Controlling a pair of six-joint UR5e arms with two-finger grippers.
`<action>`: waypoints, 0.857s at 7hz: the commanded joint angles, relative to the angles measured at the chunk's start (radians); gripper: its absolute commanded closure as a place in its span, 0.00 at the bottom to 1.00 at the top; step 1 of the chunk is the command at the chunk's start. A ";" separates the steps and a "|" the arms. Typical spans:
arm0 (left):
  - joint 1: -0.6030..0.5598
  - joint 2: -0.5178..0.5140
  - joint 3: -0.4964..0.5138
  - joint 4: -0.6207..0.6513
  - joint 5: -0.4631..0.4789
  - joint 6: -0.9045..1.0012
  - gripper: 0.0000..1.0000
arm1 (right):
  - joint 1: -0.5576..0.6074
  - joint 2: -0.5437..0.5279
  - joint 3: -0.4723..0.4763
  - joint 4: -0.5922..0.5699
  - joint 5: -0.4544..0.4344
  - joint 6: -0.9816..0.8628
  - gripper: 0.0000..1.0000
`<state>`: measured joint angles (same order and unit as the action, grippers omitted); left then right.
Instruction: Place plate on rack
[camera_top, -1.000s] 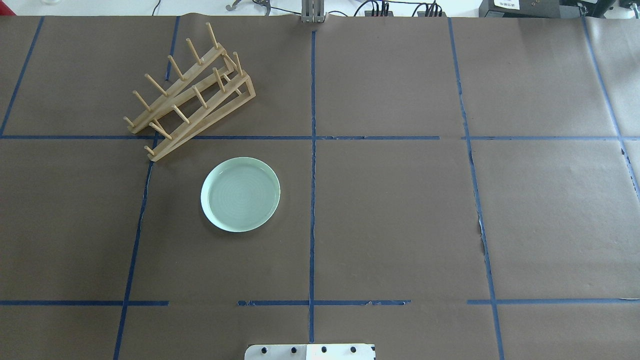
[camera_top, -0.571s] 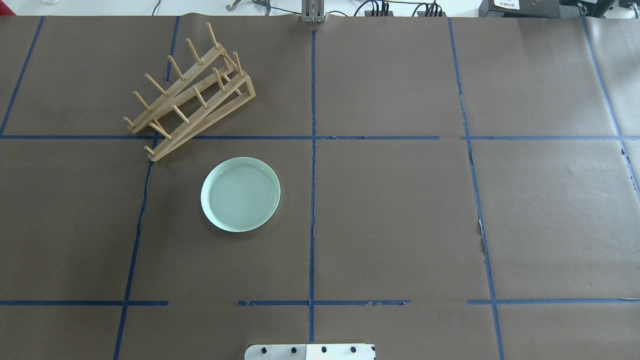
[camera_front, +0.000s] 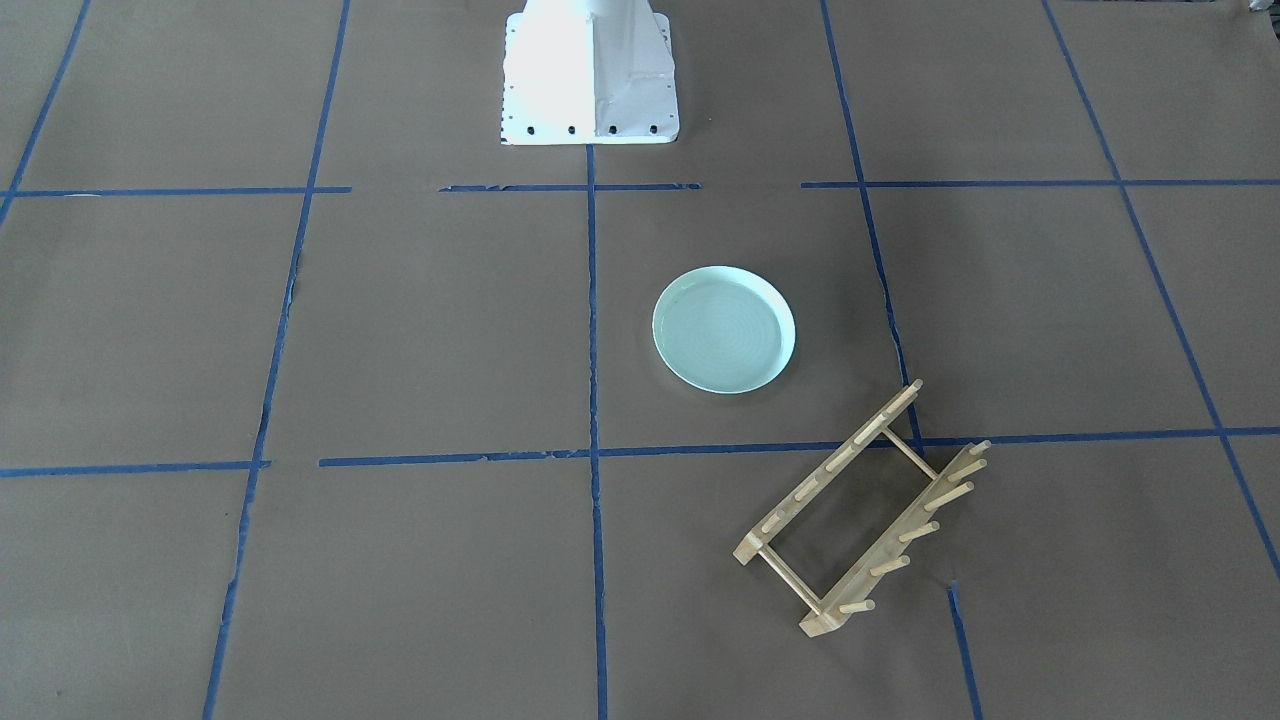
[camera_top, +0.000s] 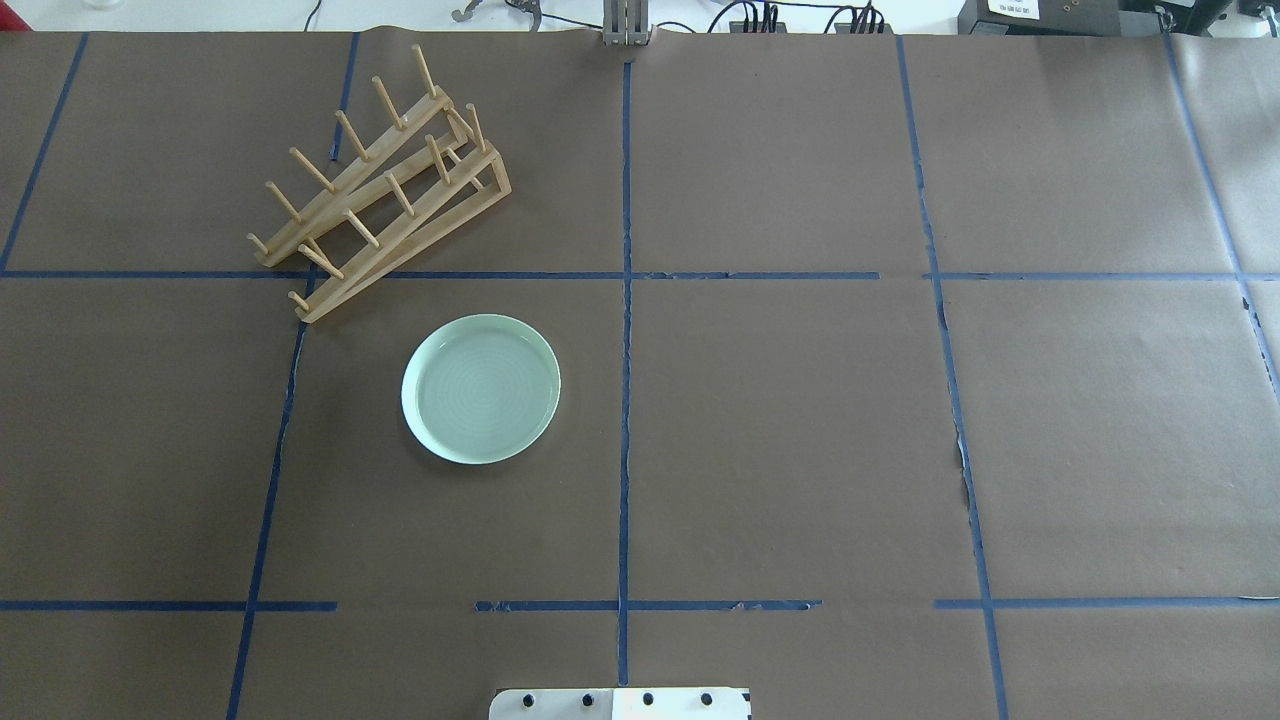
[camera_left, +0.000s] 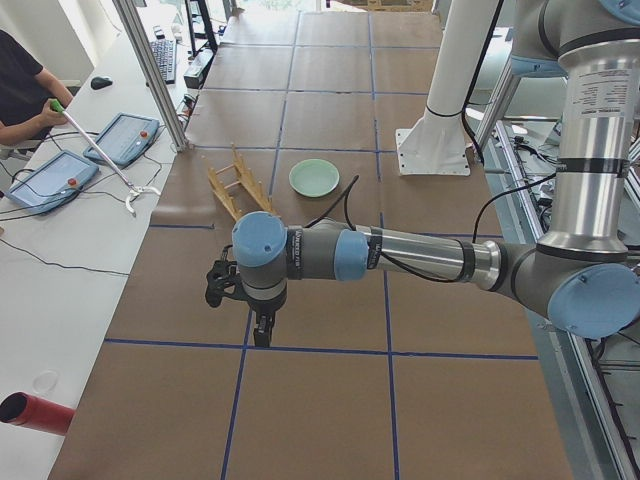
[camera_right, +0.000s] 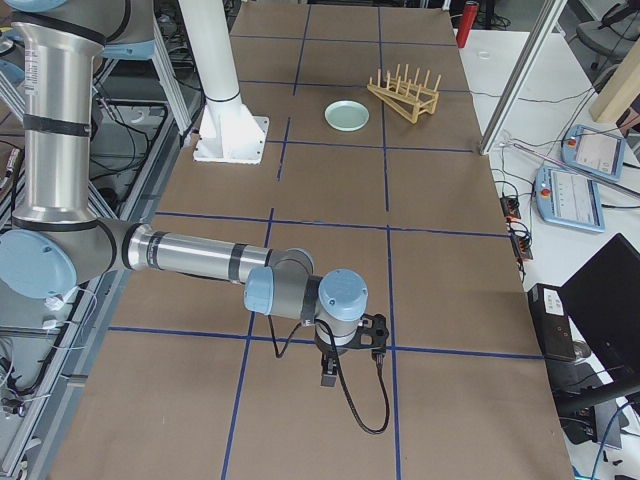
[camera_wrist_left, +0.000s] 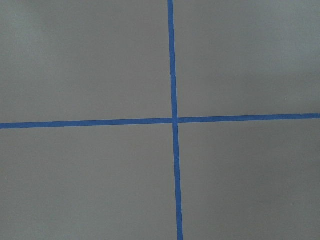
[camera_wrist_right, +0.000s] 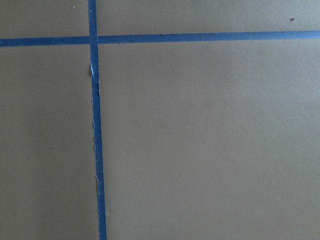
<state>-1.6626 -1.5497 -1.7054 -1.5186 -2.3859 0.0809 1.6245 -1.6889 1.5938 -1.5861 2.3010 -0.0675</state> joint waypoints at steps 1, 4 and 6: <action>0.036 0.028 0.029 -0.284 -0.044 -0.066 0.00 | 0.000 0.000 0.000 0.000 0.000 0.000 0.00; 0.359 -0.028 -0.142 -0.387 0.030 -0.702 0.00 | 0.000 0.000 0.000 0.000 0.000 0.000 0.00; 0.554 -0.225 -0.154 -0.367 0.065 -1.108 0.00 | 0.000 0.000 0.001 0.000 0.000 0.000 0.00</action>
<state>-1.2275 -1.6559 -1.8507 -1.8961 -2.3471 -0.7784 1.6245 -1.6889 1.5941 -1.5861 2.3010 -0.0675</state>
